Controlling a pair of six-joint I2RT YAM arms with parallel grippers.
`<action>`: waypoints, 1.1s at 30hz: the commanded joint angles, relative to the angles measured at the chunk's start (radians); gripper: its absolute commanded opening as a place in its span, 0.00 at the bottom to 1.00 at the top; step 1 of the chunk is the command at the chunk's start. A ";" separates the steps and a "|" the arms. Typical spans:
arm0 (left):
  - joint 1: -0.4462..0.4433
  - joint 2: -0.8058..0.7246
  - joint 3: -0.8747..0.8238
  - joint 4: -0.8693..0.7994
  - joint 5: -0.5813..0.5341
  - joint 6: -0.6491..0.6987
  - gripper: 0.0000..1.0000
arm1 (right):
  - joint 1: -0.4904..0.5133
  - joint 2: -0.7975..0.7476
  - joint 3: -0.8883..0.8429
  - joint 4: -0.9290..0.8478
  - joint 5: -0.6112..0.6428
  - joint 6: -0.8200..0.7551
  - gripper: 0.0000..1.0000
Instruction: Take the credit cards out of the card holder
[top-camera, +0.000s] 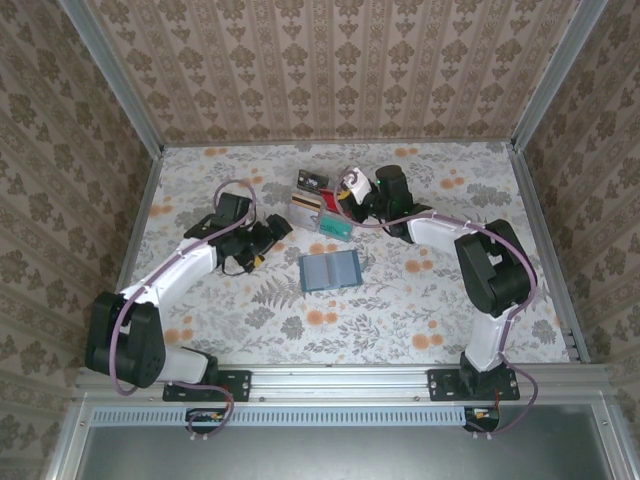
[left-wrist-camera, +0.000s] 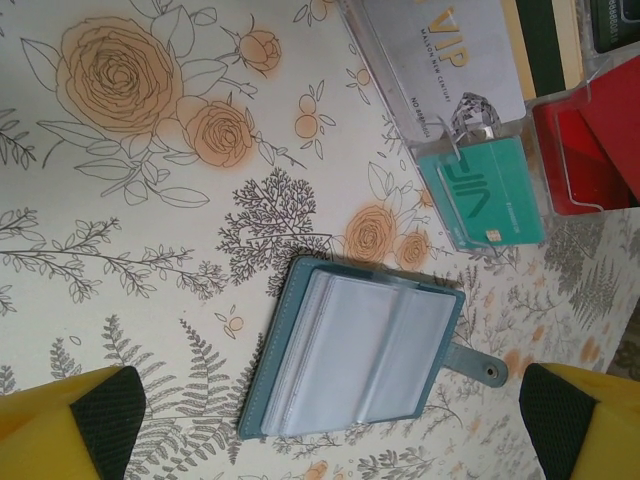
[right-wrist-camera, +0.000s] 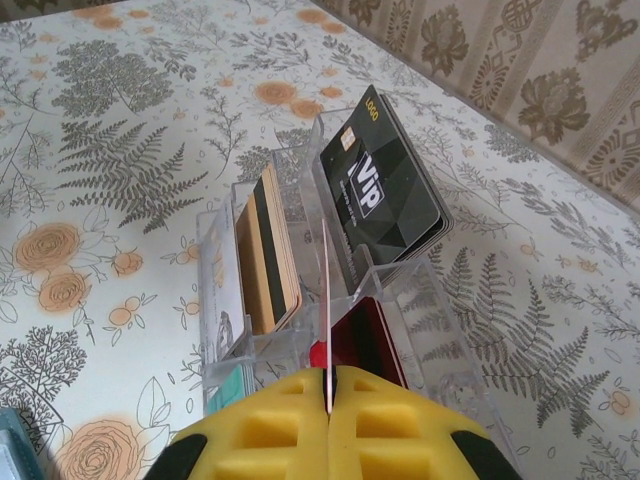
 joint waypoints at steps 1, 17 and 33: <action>0.003 -0.027 -0.009 0.018 0.021 -0.017 1.00 | -0.005 0.024 0.026 -0.022 -0.019 -0.024 0.08; 0.002 -0.035 -0.021 0.048 0.045 -0.016 1.00 | -0.006 0.025 0.046 -0.073 0.060 -0.130 0.08; 0.001 -0.035 -0.027 0.035 0.033 0.024 1.00 | -0.009 -0.049 0.216 -0.482 0.062 0.256 0.41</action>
